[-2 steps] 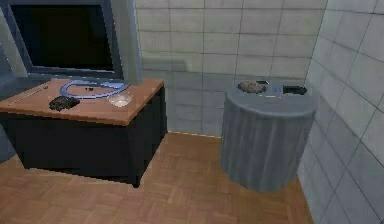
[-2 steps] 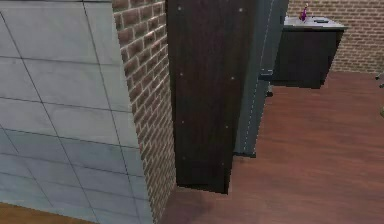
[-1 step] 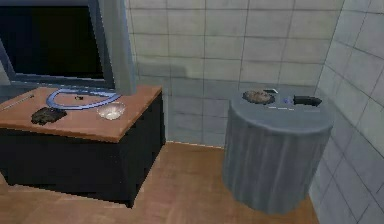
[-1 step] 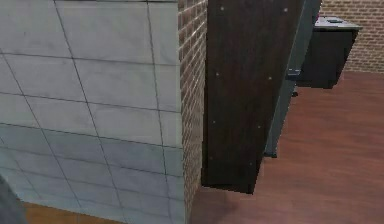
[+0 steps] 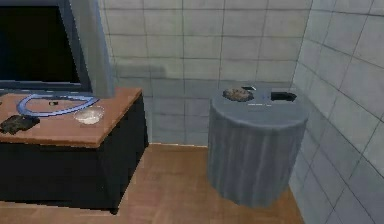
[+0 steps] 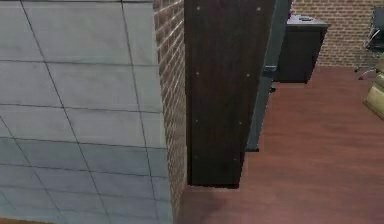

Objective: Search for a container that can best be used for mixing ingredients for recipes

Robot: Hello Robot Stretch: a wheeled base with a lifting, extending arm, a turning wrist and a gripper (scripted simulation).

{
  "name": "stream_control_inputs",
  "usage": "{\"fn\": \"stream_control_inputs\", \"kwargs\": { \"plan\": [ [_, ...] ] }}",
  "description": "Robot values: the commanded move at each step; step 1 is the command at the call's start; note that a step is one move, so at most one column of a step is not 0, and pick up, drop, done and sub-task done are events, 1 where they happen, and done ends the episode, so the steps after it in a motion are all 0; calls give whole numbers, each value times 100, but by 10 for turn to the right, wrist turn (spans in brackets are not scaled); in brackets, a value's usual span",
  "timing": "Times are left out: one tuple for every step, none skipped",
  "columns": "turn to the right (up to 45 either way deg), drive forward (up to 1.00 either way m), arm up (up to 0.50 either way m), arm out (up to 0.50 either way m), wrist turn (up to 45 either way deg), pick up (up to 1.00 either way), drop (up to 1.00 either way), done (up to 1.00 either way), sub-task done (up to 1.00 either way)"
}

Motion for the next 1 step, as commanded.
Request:
{"fn": "stream_control_inputs", "kwargs": {
  "plan": [
    [0, 55, 0, 0, 0, 0, 0, 0, 0]
  ]
}}
